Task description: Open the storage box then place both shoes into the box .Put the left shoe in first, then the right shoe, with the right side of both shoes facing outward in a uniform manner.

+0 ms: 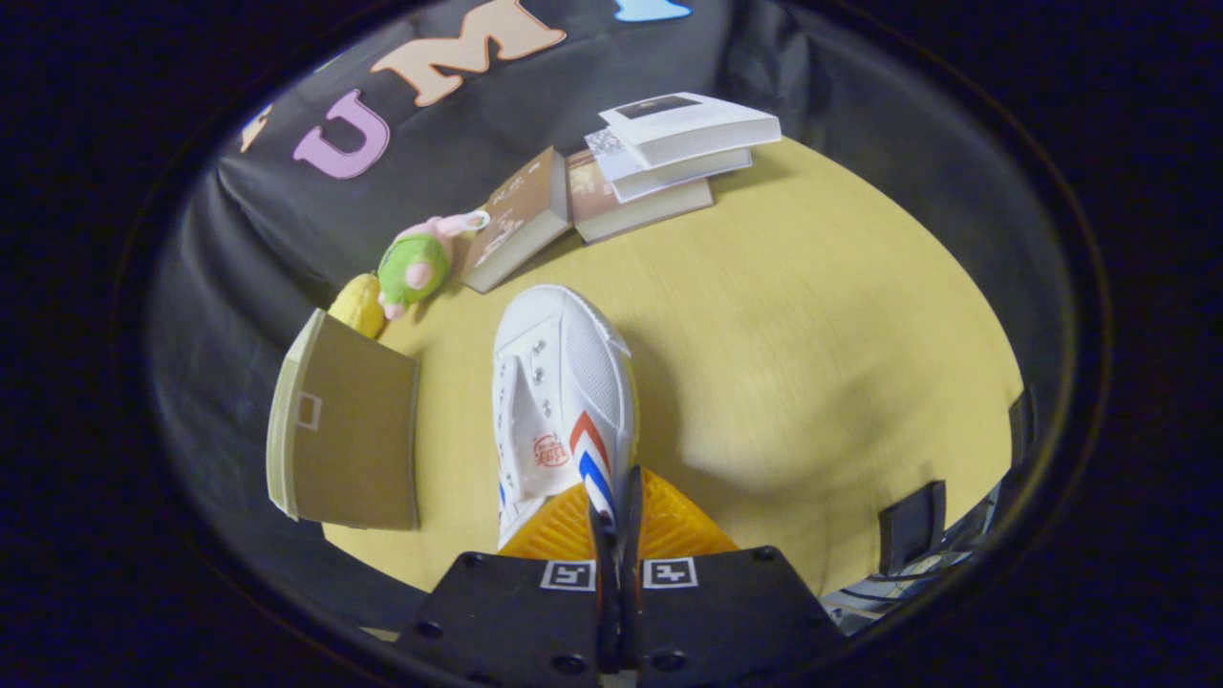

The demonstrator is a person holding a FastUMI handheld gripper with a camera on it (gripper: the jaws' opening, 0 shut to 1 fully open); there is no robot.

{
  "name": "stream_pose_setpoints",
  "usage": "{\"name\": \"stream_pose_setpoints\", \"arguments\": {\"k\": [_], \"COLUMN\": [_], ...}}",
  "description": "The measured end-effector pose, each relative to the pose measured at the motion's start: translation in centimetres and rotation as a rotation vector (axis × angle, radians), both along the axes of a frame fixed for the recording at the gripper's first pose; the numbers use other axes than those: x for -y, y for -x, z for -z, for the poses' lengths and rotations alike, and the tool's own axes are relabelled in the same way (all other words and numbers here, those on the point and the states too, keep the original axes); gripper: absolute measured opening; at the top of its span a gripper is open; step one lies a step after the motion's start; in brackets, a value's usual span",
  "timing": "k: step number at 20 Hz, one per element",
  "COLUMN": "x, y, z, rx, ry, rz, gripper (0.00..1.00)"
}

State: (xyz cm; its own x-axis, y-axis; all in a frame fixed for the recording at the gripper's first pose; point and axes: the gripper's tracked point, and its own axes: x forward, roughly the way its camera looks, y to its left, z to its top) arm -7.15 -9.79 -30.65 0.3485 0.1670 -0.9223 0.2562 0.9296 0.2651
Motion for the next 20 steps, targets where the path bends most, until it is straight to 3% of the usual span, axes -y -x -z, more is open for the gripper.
{"name": "stream_pose_setpoints", "arguments": {"k": [20], "x": [-18.9], "y": [-6.6], "z": [-10.7], "rx": [0.087], "ry": [-0.179], "rz": [-0.103], "gripper": [0.05]}}
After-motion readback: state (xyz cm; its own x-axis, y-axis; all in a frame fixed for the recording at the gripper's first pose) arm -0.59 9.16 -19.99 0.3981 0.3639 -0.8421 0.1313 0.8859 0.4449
